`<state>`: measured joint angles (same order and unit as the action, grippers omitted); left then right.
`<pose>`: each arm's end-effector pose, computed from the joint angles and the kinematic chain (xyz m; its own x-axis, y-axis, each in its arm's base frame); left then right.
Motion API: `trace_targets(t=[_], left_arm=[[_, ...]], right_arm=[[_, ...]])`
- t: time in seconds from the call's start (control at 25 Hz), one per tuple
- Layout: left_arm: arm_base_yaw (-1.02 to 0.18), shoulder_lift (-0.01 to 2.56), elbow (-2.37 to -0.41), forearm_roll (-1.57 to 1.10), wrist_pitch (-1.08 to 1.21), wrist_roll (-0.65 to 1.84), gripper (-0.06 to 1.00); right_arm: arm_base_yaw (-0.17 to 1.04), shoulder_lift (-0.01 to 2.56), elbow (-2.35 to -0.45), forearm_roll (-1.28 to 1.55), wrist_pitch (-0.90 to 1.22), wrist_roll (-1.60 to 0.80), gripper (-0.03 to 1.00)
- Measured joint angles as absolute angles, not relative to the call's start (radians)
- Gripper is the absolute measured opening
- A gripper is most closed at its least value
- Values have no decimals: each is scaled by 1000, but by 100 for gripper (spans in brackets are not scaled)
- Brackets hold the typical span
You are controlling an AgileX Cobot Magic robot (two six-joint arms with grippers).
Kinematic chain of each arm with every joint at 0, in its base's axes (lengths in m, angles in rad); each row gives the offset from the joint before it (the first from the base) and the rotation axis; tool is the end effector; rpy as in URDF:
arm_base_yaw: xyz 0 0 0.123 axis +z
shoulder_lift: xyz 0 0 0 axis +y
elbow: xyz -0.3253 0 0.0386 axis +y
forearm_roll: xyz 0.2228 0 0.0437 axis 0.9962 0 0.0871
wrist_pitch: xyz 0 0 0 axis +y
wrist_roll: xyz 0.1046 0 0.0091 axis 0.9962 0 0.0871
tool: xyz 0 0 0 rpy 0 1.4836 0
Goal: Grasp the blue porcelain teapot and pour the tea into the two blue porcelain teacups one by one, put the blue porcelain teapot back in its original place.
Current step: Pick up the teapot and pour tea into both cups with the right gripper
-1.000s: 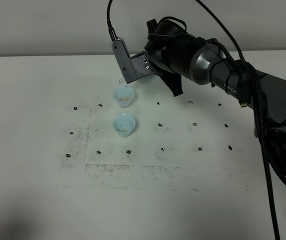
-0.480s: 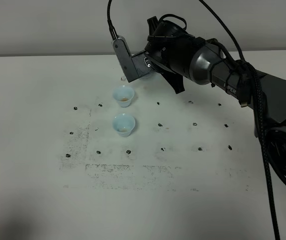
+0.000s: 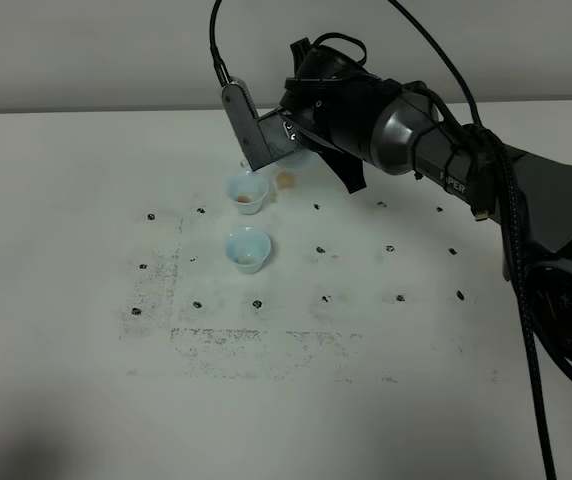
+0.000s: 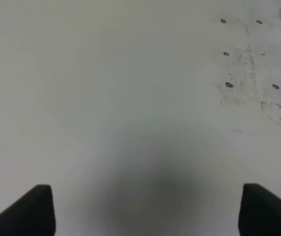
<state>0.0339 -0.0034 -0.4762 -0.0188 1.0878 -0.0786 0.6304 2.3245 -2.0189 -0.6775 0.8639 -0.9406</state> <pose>-0.0568 -0.0037 0.2498 -0.4938 -0.1040 -0.8633 -0.0628 0.9945 -0.0839 0.4572 0.2716 0.2329 0.1955 -0.9336 0.3004 -0.6974 -0.3477 -0.6267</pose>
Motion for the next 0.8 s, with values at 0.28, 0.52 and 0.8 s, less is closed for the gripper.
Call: trace_targets(t=[0.28, 0.52, 0.8], left_arm=[[34, -3, -476, -19, 1088, -79, 72], [34, -3, -476, -19, 1088, -79, 72], [34, -3, -476, -19, 1088, -79, 72]], right_arm=[[634, 2325, -2019, -700, 862, -922, 5], [634, 2325, -2019, -723, 862, -916, 5], [634, 2325, -2019, -737, 861, -915, 5]])
